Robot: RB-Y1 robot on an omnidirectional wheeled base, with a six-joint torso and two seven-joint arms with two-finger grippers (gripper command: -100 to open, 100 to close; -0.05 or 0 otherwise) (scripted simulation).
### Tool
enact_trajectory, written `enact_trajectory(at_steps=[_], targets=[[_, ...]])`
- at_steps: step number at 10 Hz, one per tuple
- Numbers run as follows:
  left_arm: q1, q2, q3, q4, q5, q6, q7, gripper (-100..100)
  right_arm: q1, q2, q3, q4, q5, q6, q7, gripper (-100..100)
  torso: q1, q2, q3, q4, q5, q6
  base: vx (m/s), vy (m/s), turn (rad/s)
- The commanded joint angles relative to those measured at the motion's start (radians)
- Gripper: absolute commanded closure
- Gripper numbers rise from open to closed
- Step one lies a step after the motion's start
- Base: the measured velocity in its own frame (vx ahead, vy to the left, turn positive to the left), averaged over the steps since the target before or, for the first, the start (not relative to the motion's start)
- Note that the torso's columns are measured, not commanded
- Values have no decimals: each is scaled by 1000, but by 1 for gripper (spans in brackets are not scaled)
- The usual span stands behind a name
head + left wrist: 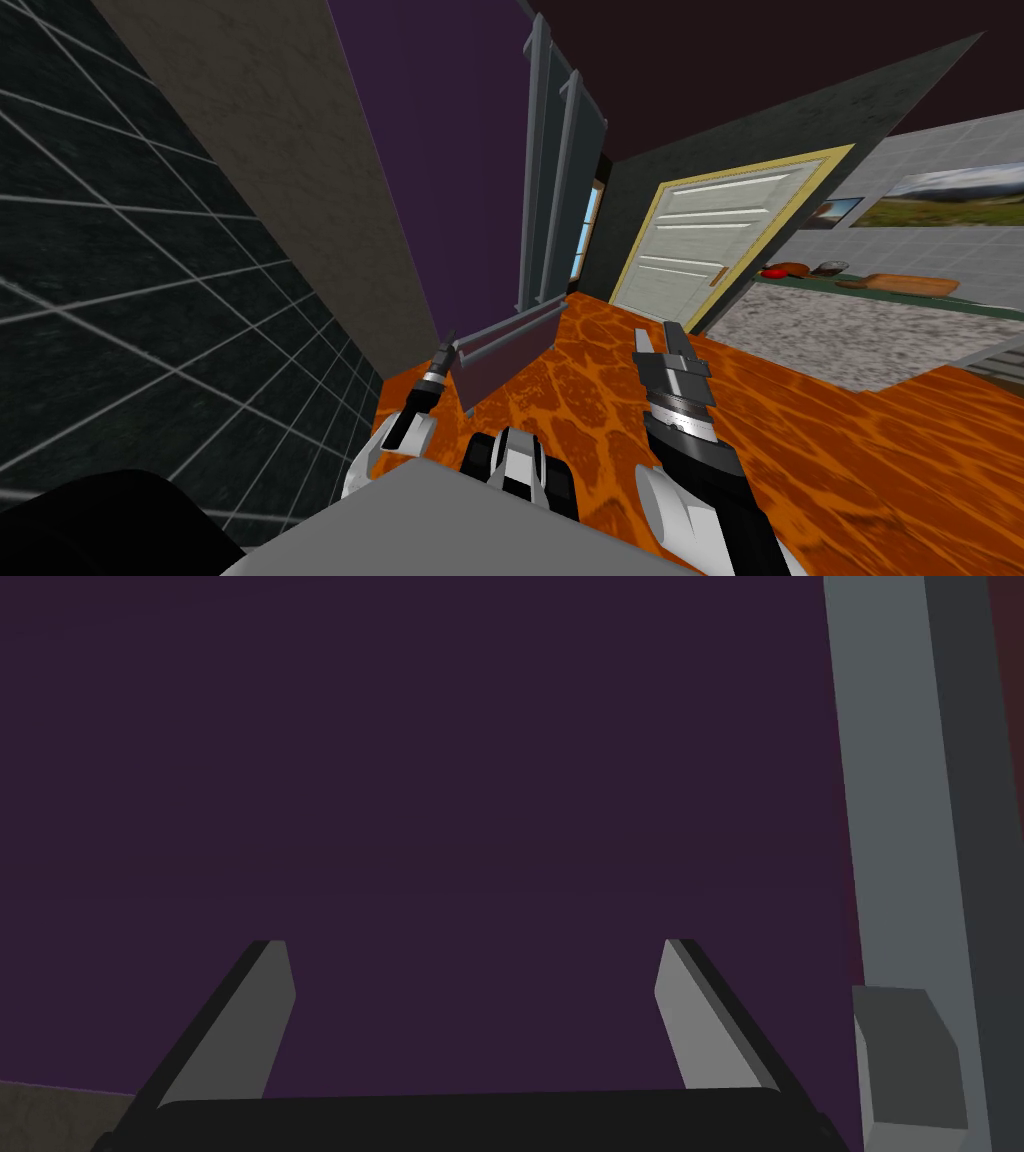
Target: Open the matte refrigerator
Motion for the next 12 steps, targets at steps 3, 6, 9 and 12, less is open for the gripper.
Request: enact_trajectory(at_steps=[3,6,9,12], targets=[[-13,-10,-1,117,-14,-19,-17,-100,0,0,0,0,0,0,0,0,0,1,0,0,0,0,18,9,2],[-26,-10,-1,194,-22,-29,-27,-100,0,0,0,0,0,0,0,0,0,0,0,0,0,0,18,8,2],[-40,-7,0,276,-31,-40,-39,-100,0,0,0,0,0,0,0,0,0,0,0,0,0,0,21,13,2],[-51,-11,0,346,-37,-48,-47,-100,0,0,0,0,0,0,0,0,-1,0,0,0,0,0,16,9,2]])
